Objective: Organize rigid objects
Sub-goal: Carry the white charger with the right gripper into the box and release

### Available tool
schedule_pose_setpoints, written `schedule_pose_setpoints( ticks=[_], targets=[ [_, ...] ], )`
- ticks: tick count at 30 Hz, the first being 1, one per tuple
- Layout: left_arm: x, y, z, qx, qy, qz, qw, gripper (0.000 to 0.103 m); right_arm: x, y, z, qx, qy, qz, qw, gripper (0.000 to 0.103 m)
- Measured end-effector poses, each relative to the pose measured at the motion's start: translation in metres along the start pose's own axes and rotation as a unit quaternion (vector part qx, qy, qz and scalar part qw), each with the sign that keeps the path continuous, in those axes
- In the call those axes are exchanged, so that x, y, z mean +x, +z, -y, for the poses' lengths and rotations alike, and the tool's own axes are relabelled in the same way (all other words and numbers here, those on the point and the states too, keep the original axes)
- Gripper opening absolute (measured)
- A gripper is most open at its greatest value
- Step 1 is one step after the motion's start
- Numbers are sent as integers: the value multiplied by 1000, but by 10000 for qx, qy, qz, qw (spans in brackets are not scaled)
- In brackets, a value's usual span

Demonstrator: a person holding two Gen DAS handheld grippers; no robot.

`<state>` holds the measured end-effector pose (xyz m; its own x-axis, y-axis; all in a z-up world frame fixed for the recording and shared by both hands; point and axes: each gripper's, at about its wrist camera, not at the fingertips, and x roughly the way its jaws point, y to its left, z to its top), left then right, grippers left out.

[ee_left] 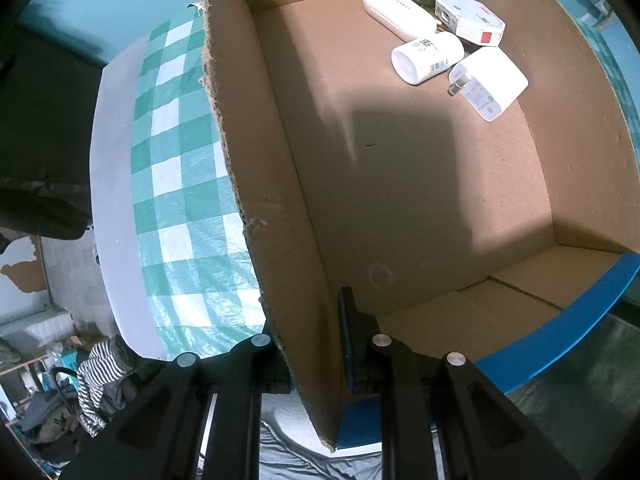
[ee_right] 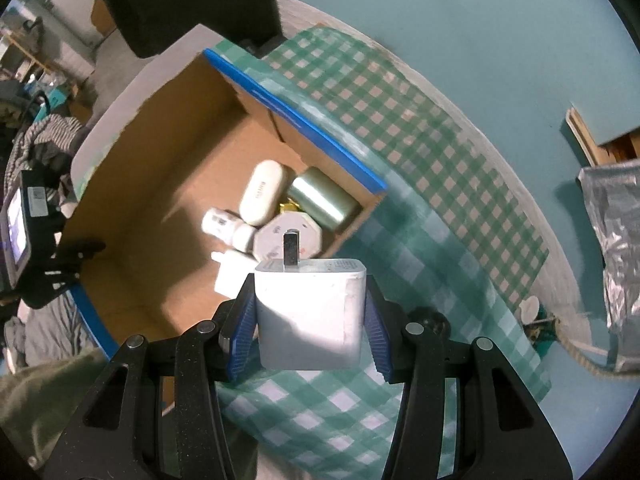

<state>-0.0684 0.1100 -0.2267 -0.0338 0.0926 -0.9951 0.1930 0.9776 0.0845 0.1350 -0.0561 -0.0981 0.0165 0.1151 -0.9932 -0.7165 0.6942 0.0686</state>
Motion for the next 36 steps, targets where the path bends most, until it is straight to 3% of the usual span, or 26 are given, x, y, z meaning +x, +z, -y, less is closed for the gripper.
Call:
schedule_pose_setpoints(
  ticks=[27, 36],
  targets=[
    [0, 0, -1, 11, 16, 31, 10000, 17, 74, 32, -40, -174, 160, -356, 9991, 50],
    [-1, 1, -1, 5, 17, 28, 10000, 17, 71, 31, -38, -145, 155, -257, 9994, 50]
  ],
)
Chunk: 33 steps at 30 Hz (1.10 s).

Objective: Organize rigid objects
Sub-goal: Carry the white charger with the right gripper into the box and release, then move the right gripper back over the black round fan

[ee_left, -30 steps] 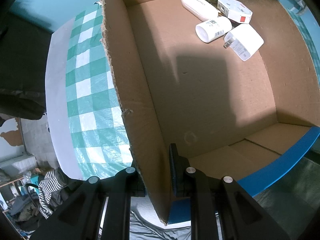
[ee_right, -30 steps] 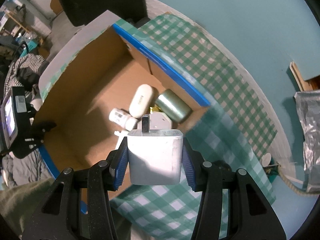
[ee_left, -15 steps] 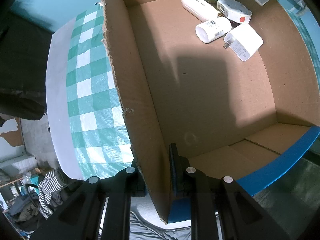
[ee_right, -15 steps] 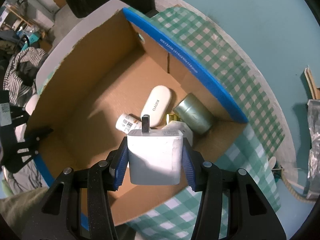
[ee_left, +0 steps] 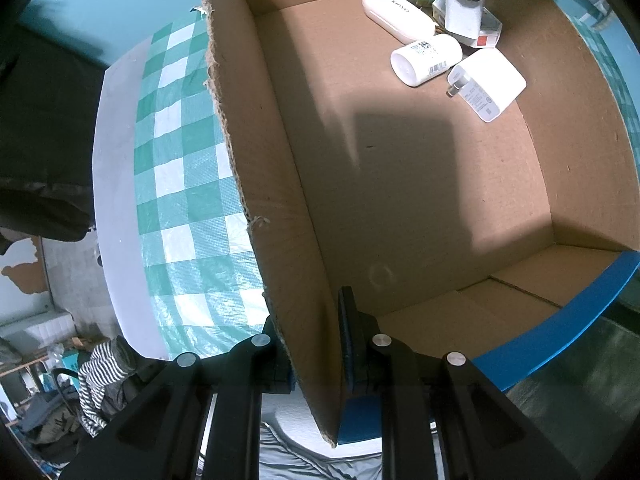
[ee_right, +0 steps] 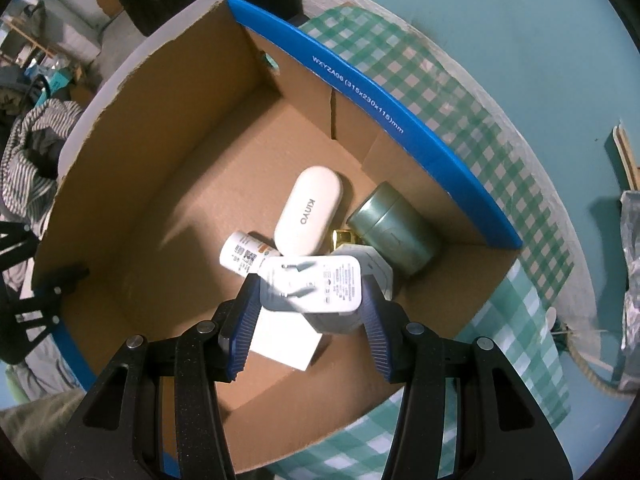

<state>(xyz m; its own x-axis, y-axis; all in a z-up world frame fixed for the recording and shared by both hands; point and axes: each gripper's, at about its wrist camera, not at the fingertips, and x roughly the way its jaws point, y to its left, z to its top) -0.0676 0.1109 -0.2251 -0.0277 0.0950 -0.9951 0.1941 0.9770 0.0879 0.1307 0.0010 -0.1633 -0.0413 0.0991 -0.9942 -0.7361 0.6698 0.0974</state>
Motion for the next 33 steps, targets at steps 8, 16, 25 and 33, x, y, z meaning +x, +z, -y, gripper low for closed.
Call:
schedule_pose_setpoints(
  ticks=[8, 16, 25, 33],
  targets=[
    [-1, 0, 0, 23, 19, -4, 10000, 17, -20, -5, 1, -24, -11, 158, 9999, 55],
    [-1, 0, 2, 16, 27, -9, 10000, 17, -44, -13, 4, 28, -2, 360, 9993, 61],
    [-2, 0, 3, 0, 33, -33, 10000, 17, -68, -35, 25, 266, -43, 518, 9983, 62],
    [-3, 1, 4, -7, 44, -57, 10000, 17, -78, -58, 54, 518, -206, 507, 9972, 67]
  ],
)
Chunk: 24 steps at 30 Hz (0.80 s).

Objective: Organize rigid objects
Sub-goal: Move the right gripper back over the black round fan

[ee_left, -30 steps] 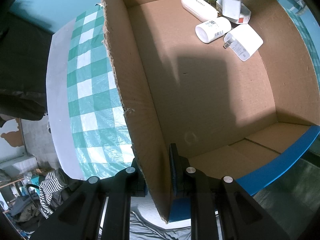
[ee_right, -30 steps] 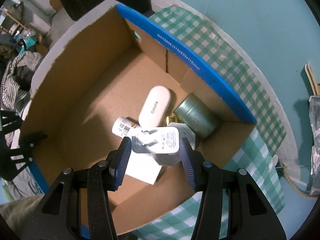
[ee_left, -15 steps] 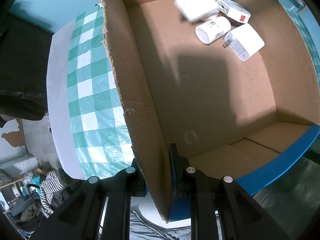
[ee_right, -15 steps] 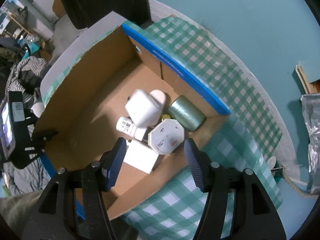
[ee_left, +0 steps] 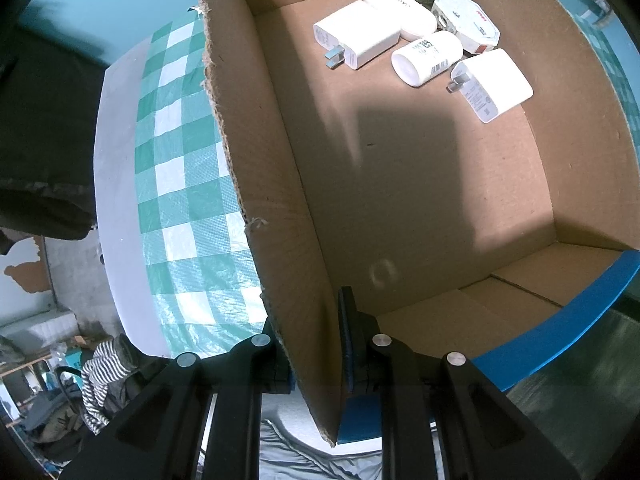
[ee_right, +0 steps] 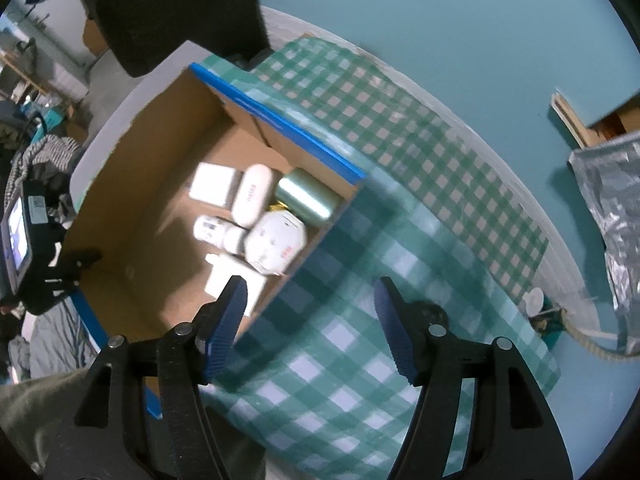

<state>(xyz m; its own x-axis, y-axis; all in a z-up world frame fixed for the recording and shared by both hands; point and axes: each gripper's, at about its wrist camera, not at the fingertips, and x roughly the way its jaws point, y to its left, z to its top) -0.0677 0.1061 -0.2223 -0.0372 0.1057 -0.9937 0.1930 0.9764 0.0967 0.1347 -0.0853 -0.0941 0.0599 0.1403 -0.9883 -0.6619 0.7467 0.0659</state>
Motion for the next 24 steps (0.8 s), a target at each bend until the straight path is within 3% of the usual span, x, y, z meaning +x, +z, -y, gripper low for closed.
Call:
schedule_pose_setpoints(
  ticks=[11, 24],
  targets=[
    [1, 0, 3, -42, 2, -38, 10000, 17, 9, -30, 55, 470, -197, -167, 9986, 73],
    [2, 1, 3, -117, 1, -72, 9999, 17, 83, -56, 130, 1487, -116, -613, 9869, 74]
  ],
)
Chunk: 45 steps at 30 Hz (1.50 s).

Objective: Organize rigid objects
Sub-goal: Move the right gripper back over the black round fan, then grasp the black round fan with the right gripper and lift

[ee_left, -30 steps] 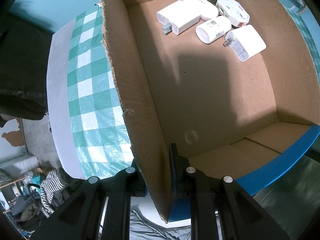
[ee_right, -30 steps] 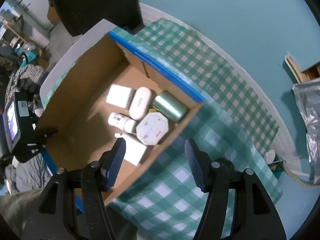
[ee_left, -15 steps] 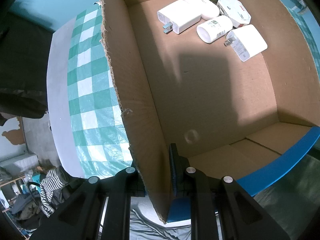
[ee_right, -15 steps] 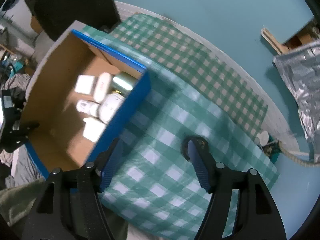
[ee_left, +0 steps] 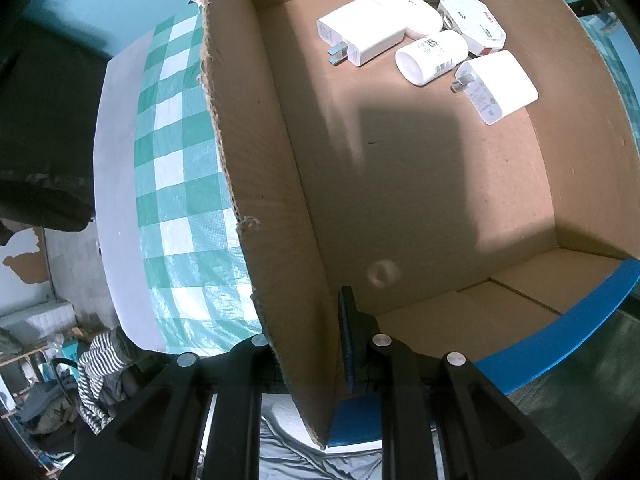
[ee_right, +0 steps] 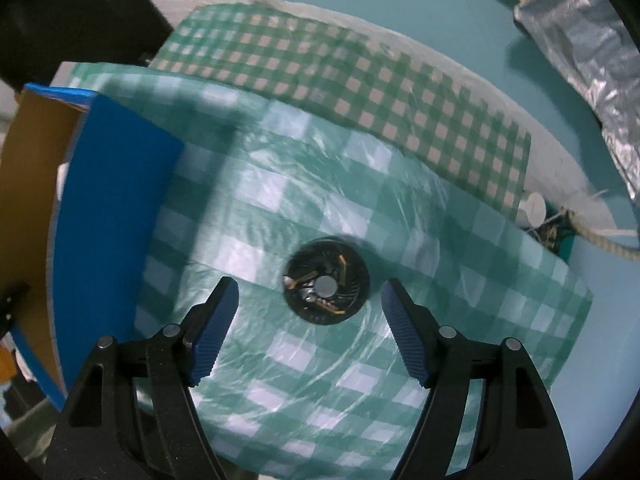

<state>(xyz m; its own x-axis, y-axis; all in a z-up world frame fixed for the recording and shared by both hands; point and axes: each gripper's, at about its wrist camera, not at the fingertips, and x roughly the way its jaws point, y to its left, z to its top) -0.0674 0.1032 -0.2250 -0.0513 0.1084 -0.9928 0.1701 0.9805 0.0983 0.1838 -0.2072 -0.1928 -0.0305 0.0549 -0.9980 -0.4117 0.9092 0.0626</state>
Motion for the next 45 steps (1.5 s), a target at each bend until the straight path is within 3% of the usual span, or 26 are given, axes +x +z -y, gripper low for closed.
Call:
schedule_pose_setpoints(
  ticks=[16, 19, 32, 45],
  targets=[
    [3, -2, -1, -29, 4, -53, 10000, 17, 50, 4, 11, 343, -91, -183, 9992, 74],
    [3, -1, 1, -17, 17, -57, 10000, 17, 54, 5, 13, 378, -74, -254, 9989, 65],
    [3, -1, 1, -21, 15, -35, 10000, 17, 51, 3, 4, 101, -237, -323, 9991, 61],
    [3, -2, -1, 42, 4, 6, 10000, 17, 5, -4, -24, -289, -152, -233, 9992, 61]
  ],
)
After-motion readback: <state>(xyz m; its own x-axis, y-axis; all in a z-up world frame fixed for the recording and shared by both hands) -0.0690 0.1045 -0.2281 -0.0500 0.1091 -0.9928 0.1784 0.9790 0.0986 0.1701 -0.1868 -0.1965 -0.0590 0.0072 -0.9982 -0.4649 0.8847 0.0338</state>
